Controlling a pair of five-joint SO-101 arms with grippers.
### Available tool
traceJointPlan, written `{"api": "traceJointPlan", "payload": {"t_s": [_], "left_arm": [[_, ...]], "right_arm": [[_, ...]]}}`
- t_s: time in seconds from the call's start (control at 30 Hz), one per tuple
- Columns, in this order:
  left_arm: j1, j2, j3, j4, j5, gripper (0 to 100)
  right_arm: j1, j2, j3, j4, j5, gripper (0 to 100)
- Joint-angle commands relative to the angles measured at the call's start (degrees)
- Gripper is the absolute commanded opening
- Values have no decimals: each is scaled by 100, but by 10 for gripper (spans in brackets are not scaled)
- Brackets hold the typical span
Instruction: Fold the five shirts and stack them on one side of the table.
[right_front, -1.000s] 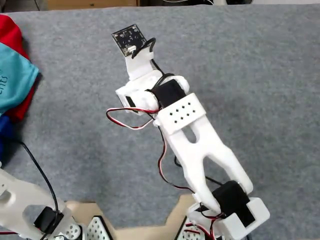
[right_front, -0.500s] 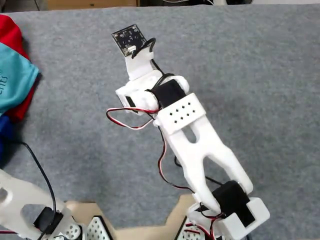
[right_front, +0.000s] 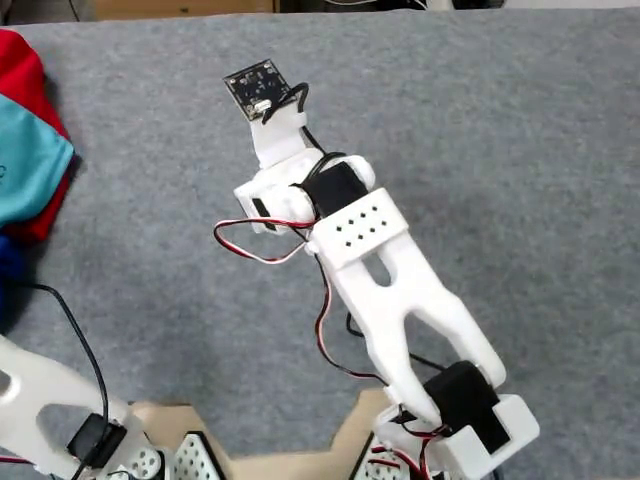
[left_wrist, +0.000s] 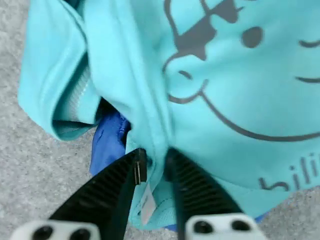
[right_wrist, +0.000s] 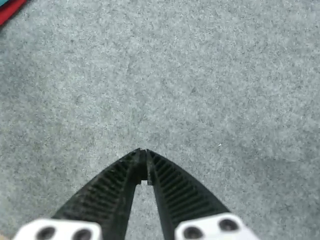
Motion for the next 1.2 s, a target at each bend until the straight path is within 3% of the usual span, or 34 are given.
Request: {"api": "traceJointPlan", "payload": {"t_s": [0.0, 0.13, 0.57, 0.8, 1.17], "left_arm": [[35, -84, -360, 44, -35, 19], [79, -119, -695, 44, -26, 19], [905, -119, -3411, 53, -26, 19], [1723, -813, -3420, 62, -26, 19], [3727, -1771, -3411, 62, 237, 19]], "right_arm": [[-13, -40, -13, -62, -9, 8], [-13, -40, -13, -62, -9, 8], [31, -48, -57, -70, -9, 8], [804, -48, -374, -70, -26, 9], [2185, -48, -1068, -62, -9, 9]]}}
